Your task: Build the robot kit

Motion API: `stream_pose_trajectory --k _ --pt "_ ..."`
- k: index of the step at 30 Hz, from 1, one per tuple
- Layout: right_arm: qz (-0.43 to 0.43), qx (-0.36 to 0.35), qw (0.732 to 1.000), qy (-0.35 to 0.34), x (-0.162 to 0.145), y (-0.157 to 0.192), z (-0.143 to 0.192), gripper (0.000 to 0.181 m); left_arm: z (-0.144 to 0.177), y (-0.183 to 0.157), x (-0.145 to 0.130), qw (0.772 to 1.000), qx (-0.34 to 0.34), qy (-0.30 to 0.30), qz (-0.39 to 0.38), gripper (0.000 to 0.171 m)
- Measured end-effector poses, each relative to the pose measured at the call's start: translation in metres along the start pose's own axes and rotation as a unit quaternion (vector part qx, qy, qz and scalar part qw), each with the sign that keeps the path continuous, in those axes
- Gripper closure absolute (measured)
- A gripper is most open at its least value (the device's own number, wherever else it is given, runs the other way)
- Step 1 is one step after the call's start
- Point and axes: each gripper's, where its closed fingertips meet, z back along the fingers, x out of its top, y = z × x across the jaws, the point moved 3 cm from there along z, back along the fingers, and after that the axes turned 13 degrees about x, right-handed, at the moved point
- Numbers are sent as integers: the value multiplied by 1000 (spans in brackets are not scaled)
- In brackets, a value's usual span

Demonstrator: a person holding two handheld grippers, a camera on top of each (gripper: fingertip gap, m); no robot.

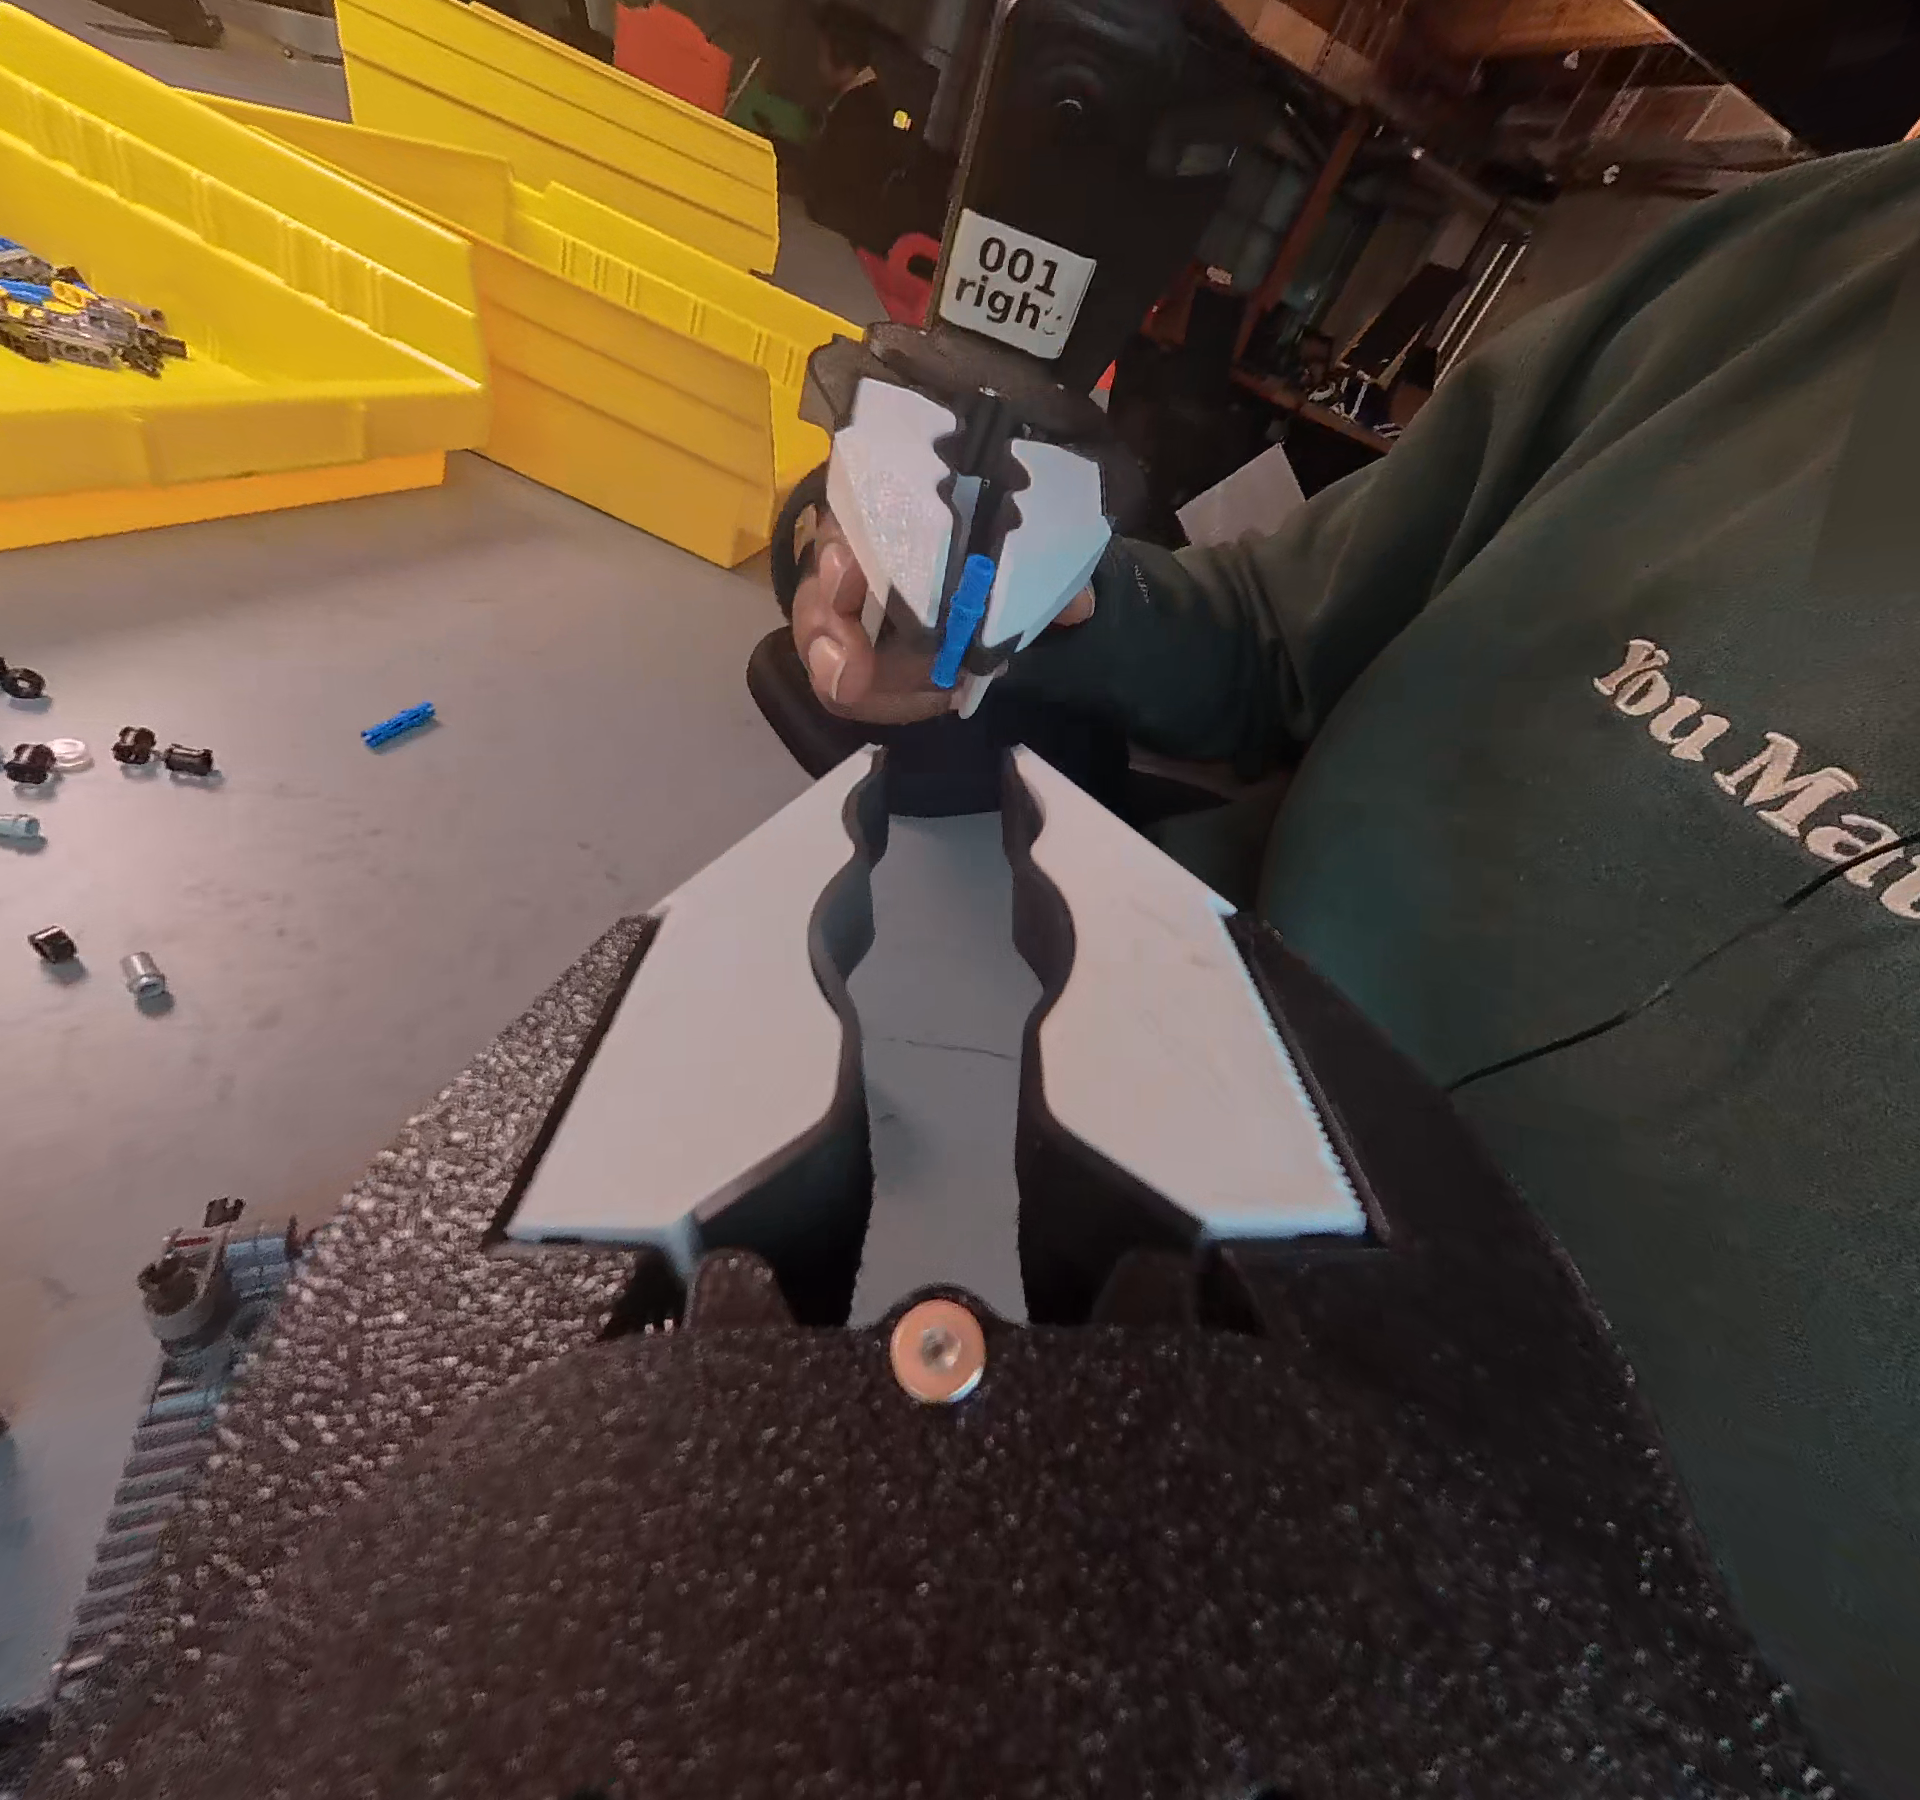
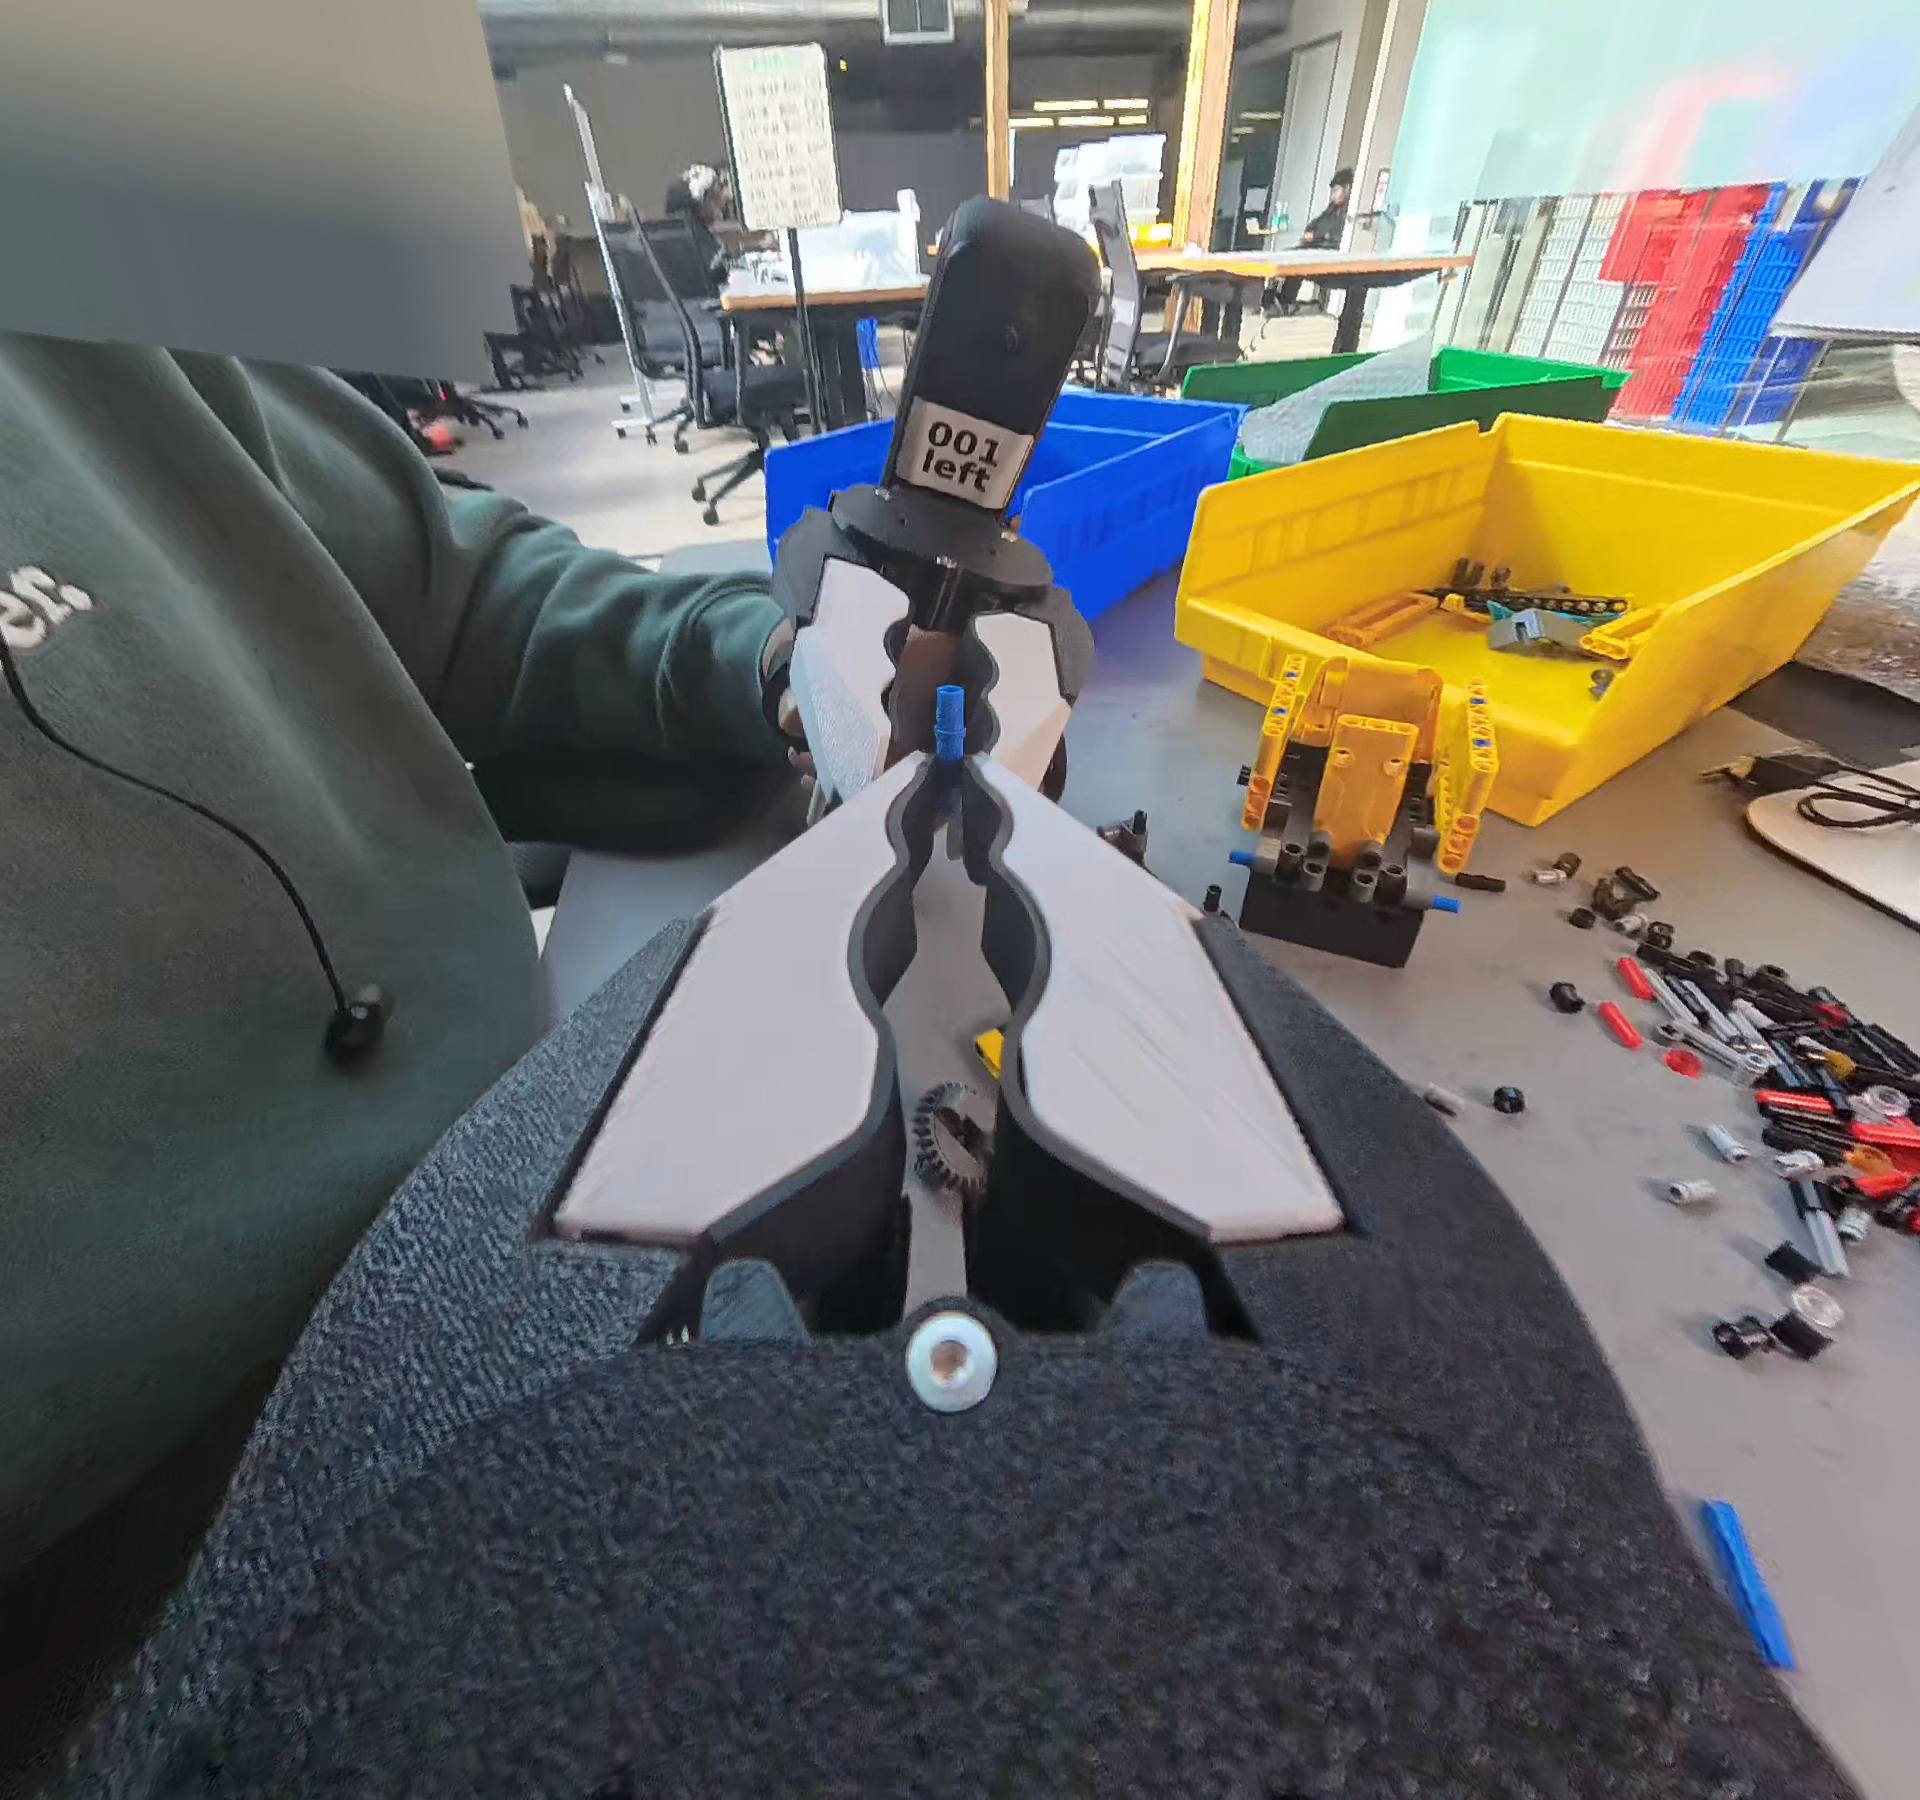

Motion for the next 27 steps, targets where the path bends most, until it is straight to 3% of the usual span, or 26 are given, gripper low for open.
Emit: stream_pose_trajectory --k 10,18,22,27 --pt "-32 18 999 -25 -4 -3 -10 178 -2 1 5 999 28 -17 -23 168" --pt "-40 21 999 -19 -7 -5 -10 178 0 3 2 999 30 4 -24 169" --pt "-20 37 999 21 -11 -1 -9 173 0 7 -6 997 44 40 -39 171" --pt "42 47 990 125 -23 3 -5 167 -5 10 -23 992 56 92 -62 171"
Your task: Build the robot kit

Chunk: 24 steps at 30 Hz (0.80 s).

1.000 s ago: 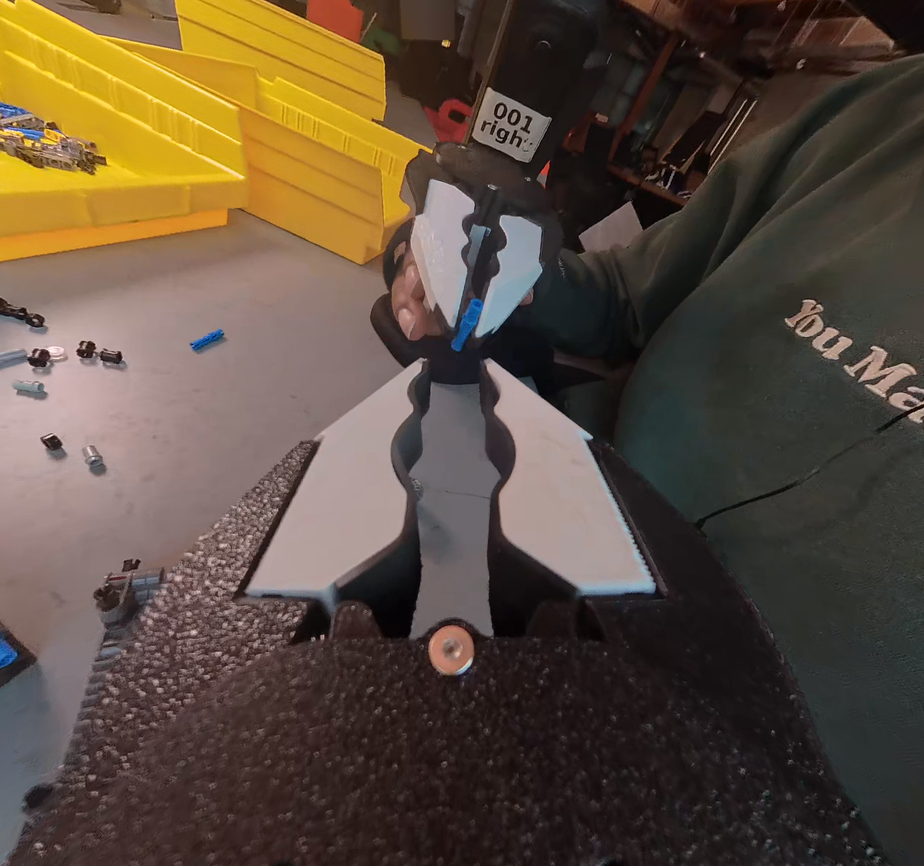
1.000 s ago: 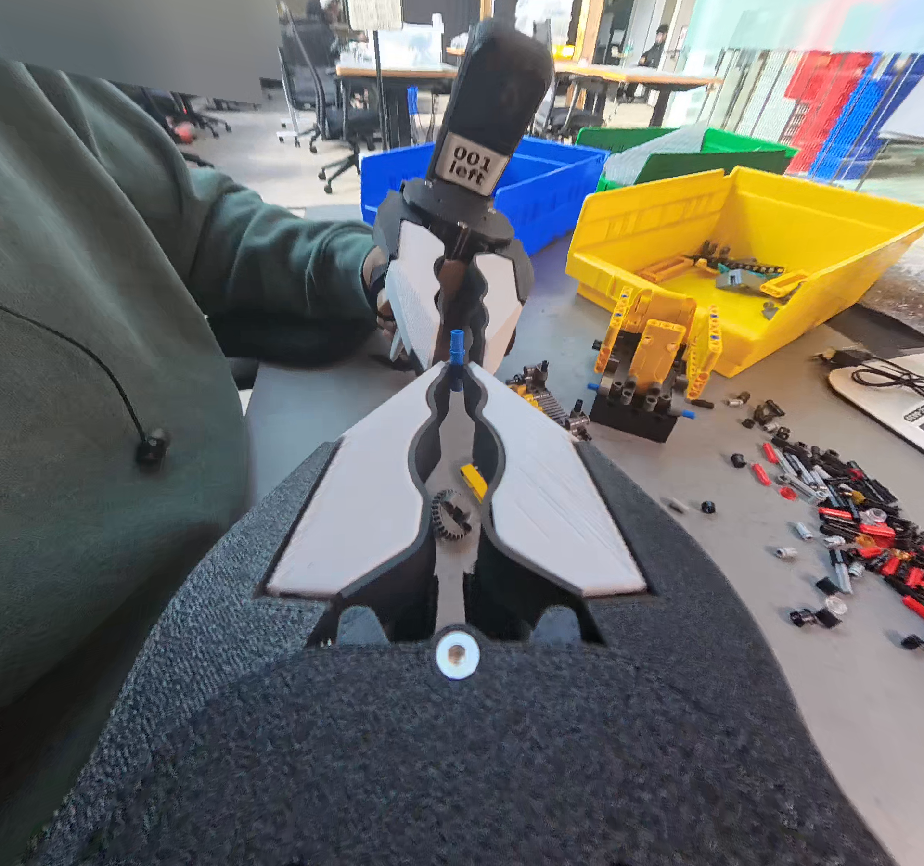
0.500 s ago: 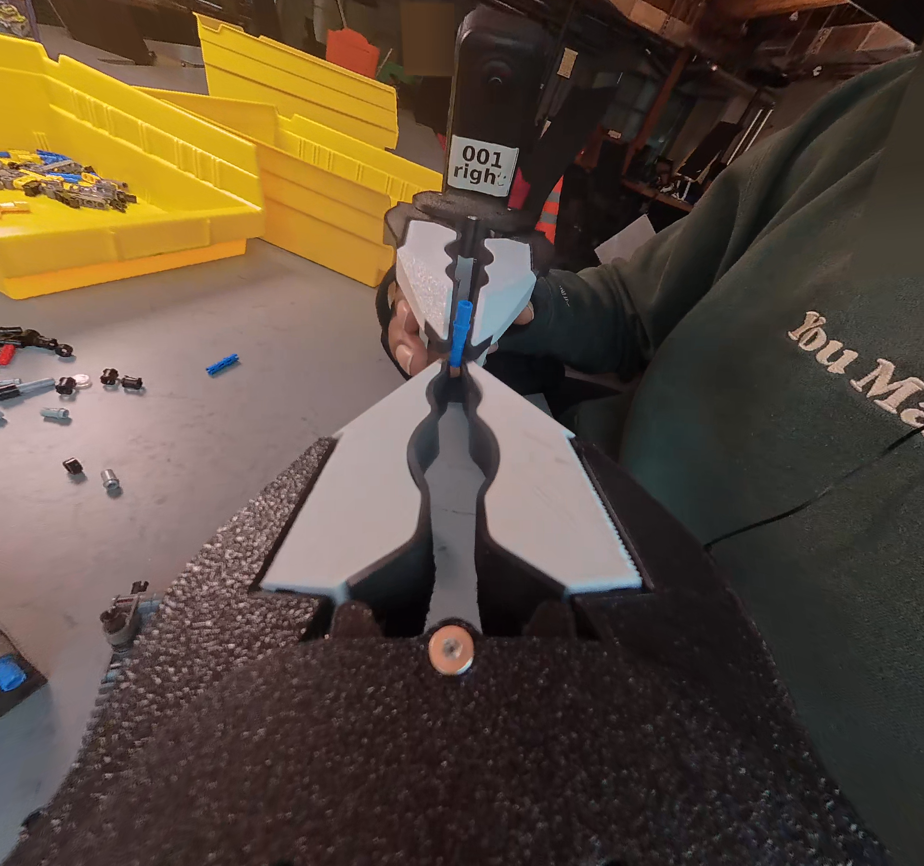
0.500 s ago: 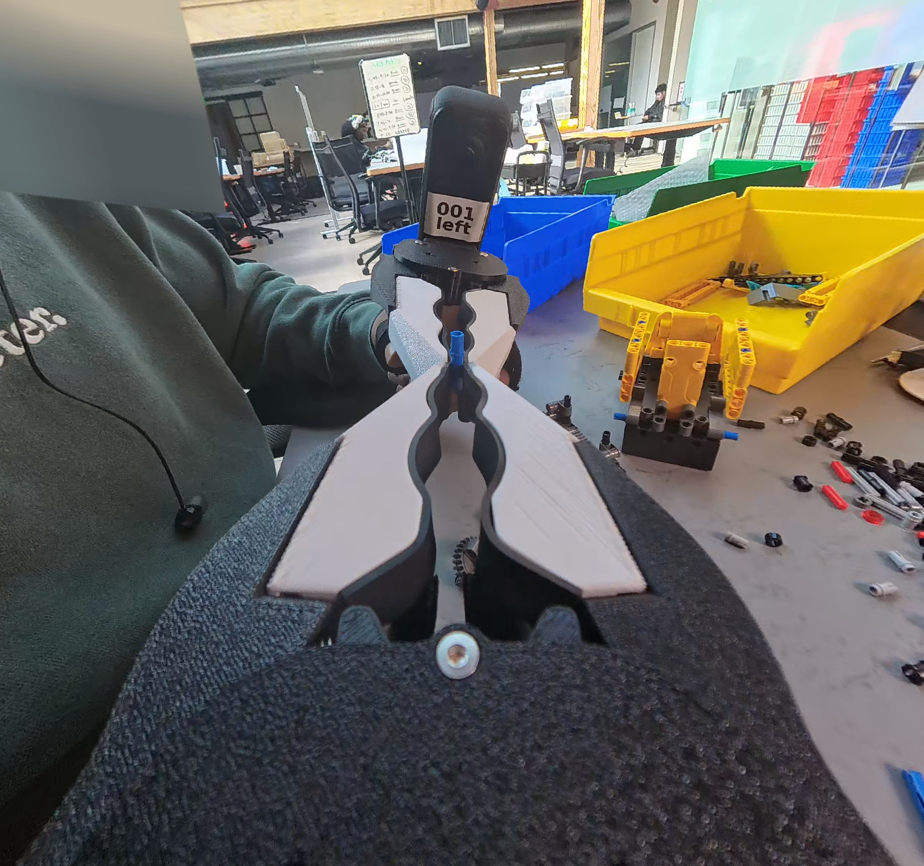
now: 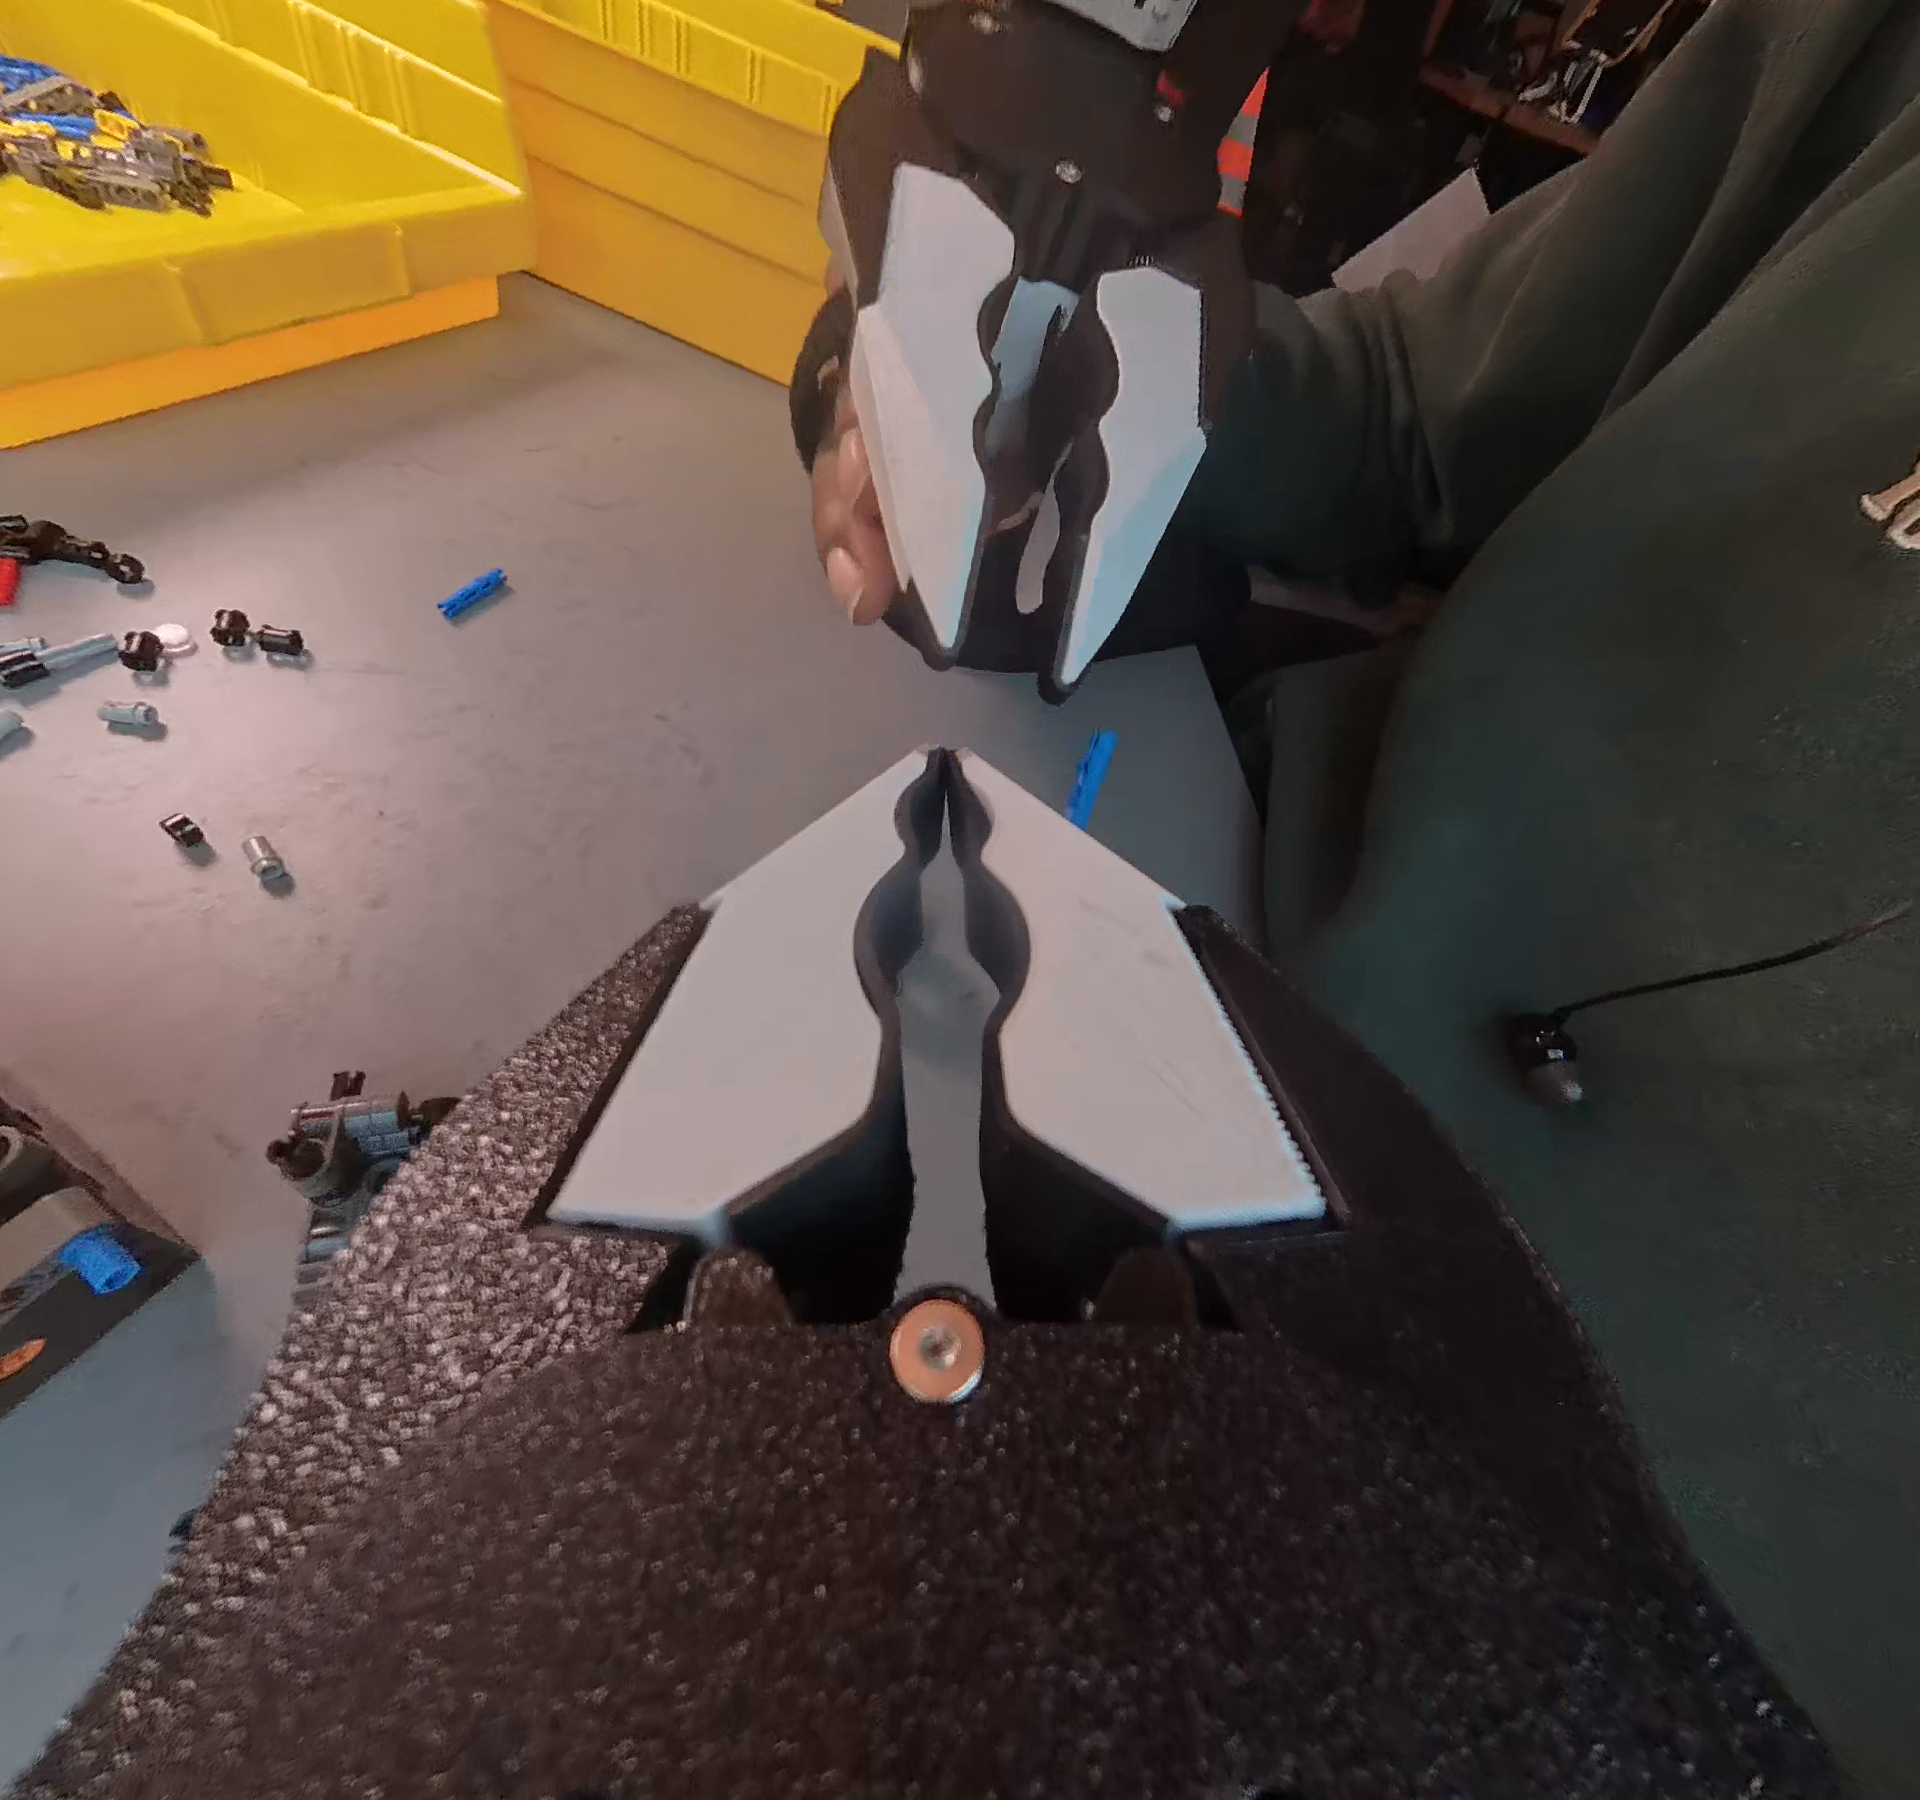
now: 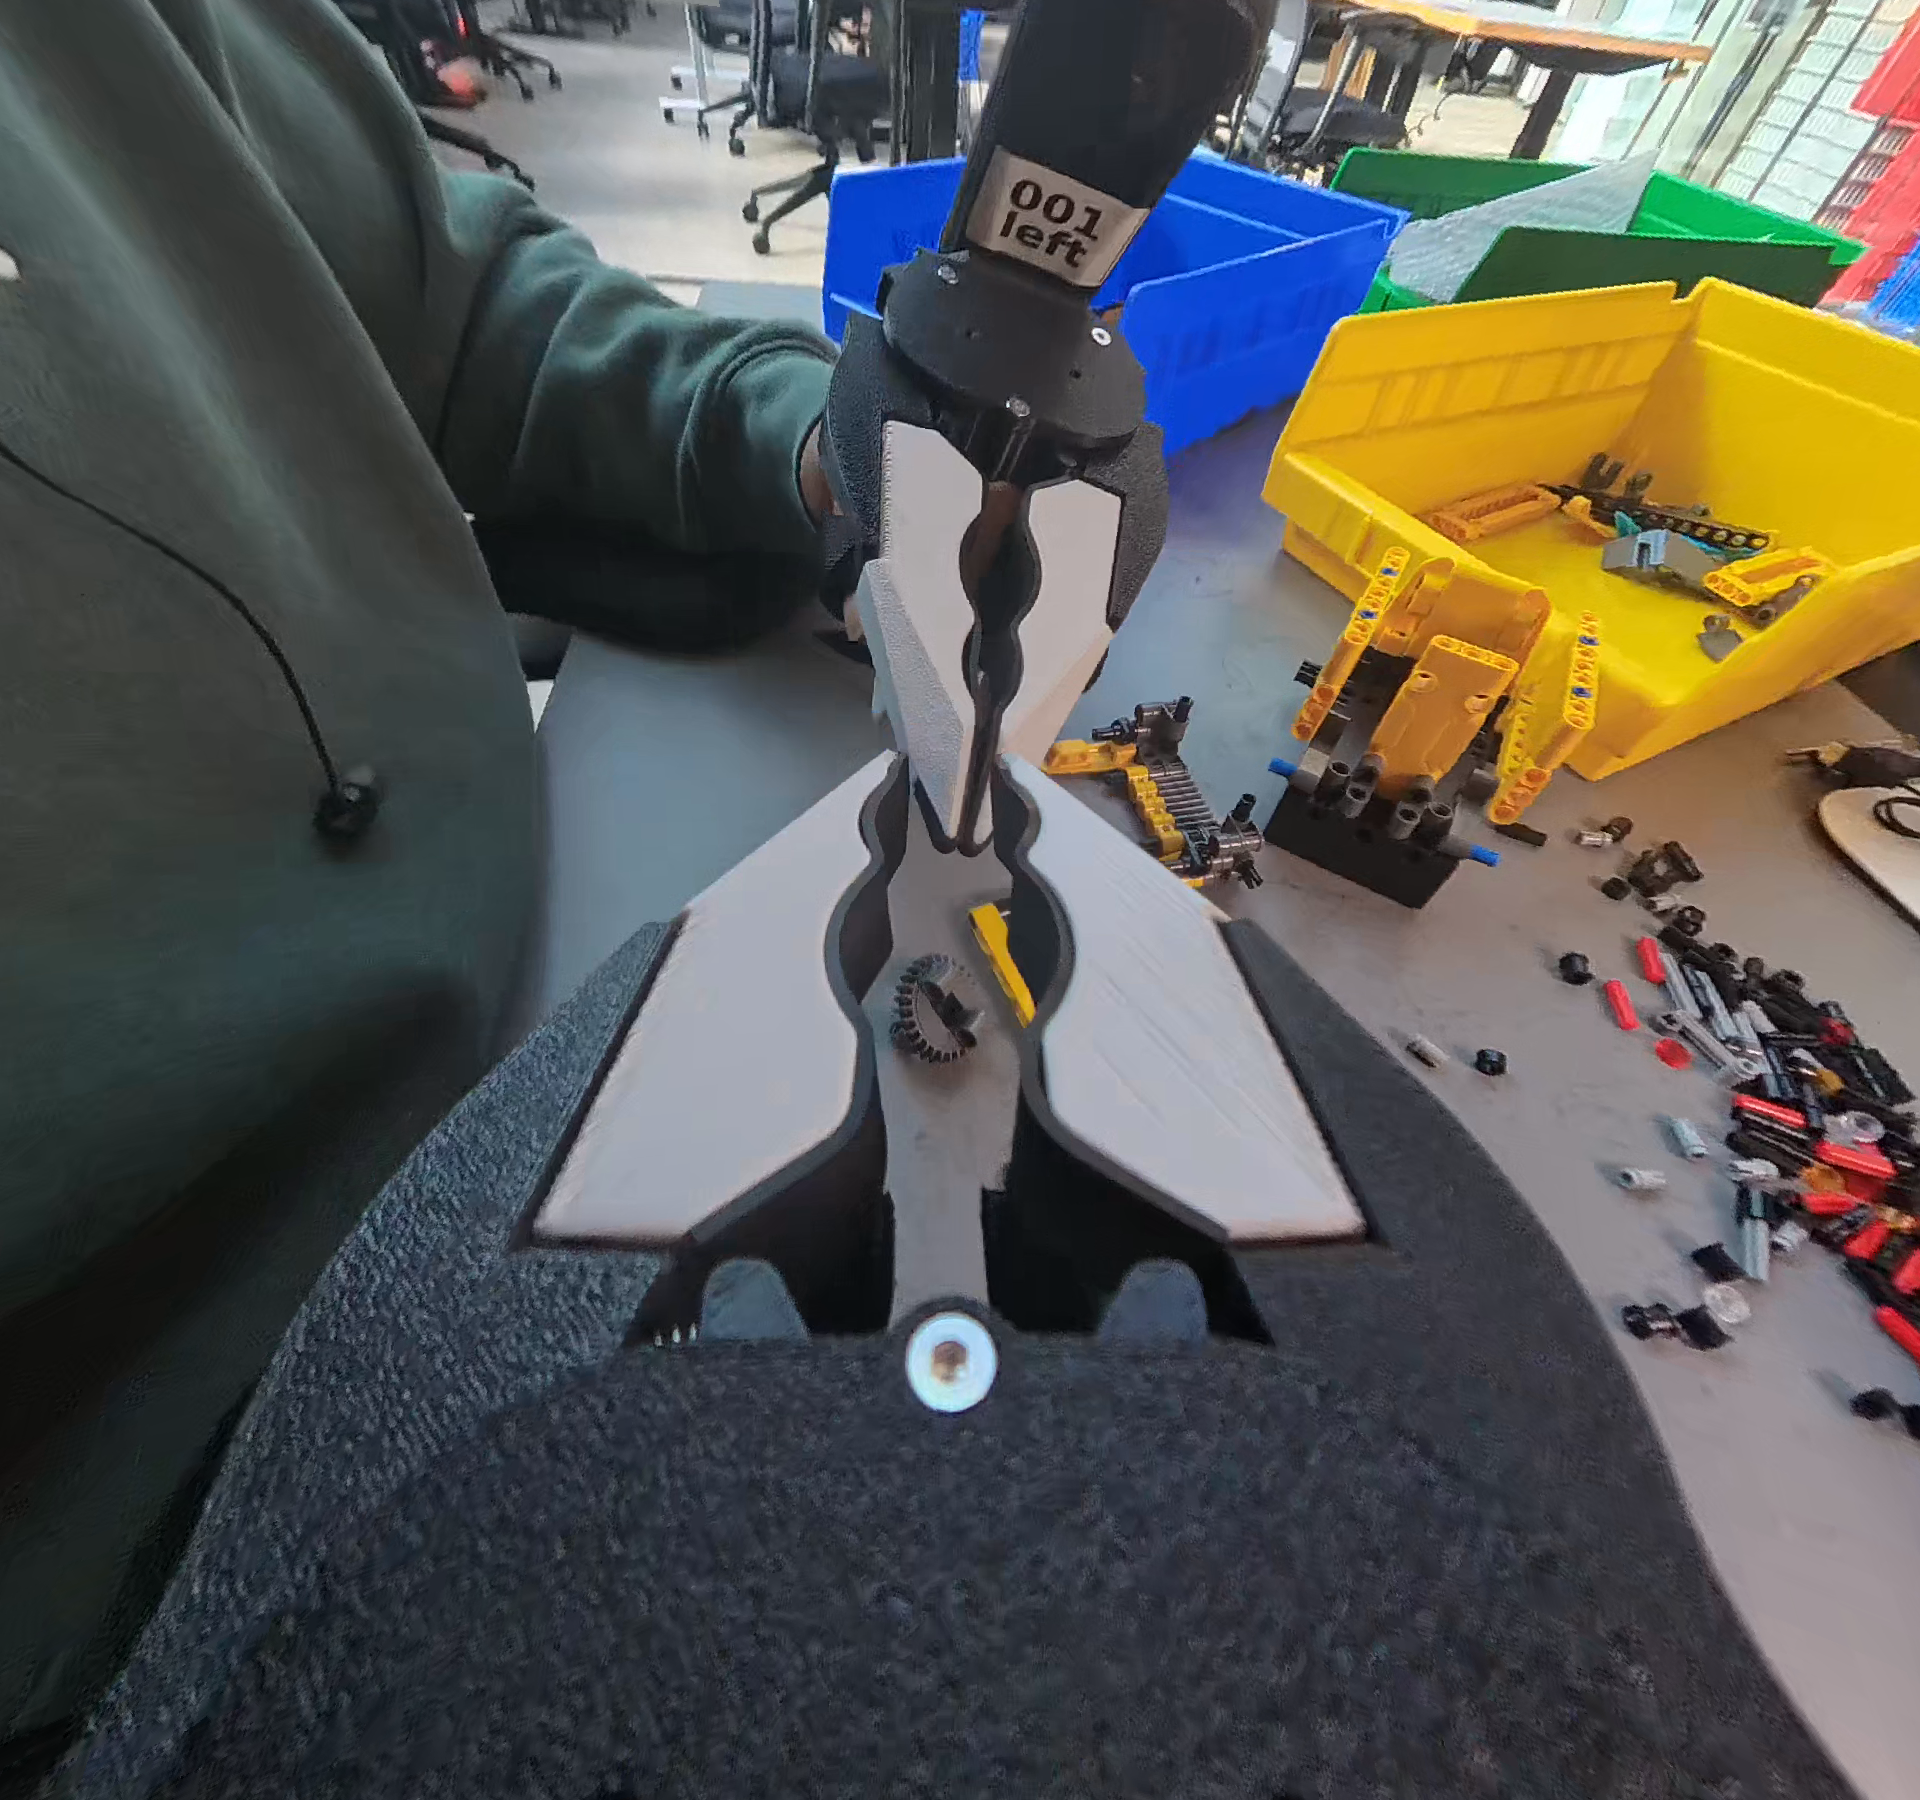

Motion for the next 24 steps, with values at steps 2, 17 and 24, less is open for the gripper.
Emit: stream_pose_trajectory --k 2,17,24 --pt "21 -3 999 27 -3 0 -1 167 -3 -1 -5 1000 -2 17 4 171" --pt "-8 130 961 244 -62 62 -22 165 -8 15 -29 995 45 86 -22 171" --pt "12 127 962 241 -63 59 -53 162 -7 19 -30 995 52 85 -19 168"
